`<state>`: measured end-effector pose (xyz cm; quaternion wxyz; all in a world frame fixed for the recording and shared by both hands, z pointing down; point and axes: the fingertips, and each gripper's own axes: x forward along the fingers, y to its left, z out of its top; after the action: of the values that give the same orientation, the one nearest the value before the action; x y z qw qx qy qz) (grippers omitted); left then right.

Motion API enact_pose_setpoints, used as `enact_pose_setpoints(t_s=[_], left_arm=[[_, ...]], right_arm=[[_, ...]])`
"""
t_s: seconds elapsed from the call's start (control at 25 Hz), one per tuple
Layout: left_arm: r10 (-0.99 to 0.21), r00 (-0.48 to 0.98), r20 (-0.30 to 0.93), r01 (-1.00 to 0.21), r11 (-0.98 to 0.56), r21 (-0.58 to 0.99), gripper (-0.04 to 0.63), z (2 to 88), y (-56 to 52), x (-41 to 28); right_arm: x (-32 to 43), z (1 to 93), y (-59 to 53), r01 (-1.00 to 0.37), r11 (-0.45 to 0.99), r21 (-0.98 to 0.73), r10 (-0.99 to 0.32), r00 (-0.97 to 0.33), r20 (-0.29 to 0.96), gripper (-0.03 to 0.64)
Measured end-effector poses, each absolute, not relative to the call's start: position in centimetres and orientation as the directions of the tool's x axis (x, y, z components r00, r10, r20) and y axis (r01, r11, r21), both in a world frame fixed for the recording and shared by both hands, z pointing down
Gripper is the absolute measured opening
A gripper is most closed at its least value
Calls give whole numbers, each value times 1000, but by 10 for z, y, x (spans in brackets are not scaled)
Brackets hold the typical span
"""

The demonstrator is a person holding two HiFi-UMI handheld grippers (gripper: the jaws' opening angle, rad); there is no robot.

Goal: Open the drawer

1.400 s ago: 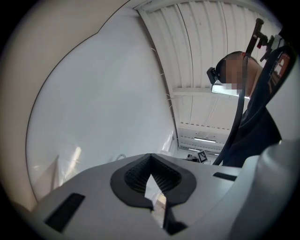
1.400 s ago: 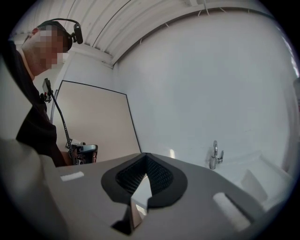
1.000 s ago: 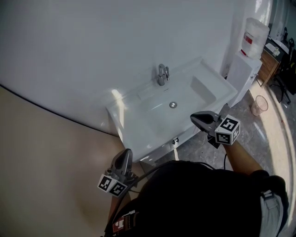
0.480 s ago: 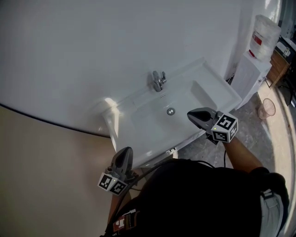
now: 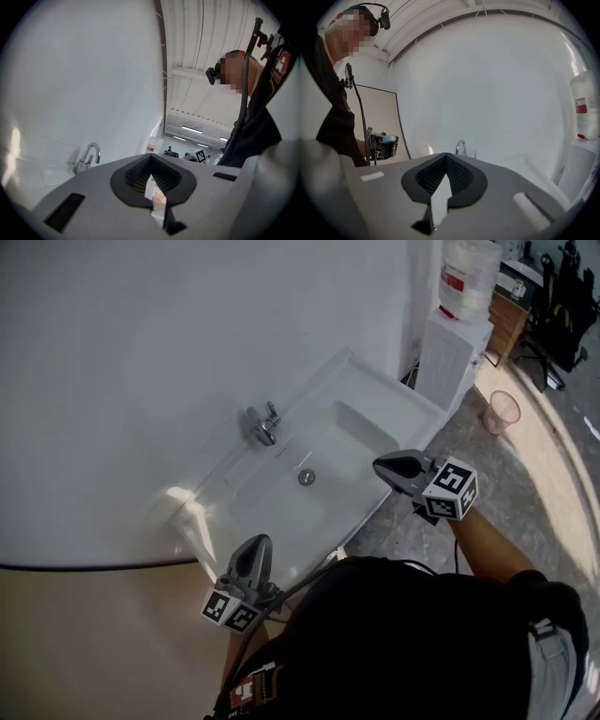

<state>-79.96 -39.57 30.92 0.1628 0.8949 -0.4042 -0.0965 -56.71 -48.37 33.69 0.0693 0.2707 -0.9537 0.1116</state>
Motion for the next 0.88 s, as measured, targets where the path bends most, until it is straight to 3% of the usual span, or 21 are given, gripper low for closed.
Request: enact_pose_setpoints(t_s=[0.4,0.68,0.88], left_arm=[[-472,874,-111,-383,-812,440,-3,322,-450,-790],[-320,941,-110,-233,-848,475,-3,351,-459,-796],[-180,977,-115,-100,-863,496,-3,363,-450,-763]], right_arm=[[-526,325,-454,-819,554,-145,-784,-573,239,-2],[-527,323,-418,-914,386,-127,-872,-406,271,-2],[-506,325,-383,-956,262,-129,-917,-288,276,-2]])
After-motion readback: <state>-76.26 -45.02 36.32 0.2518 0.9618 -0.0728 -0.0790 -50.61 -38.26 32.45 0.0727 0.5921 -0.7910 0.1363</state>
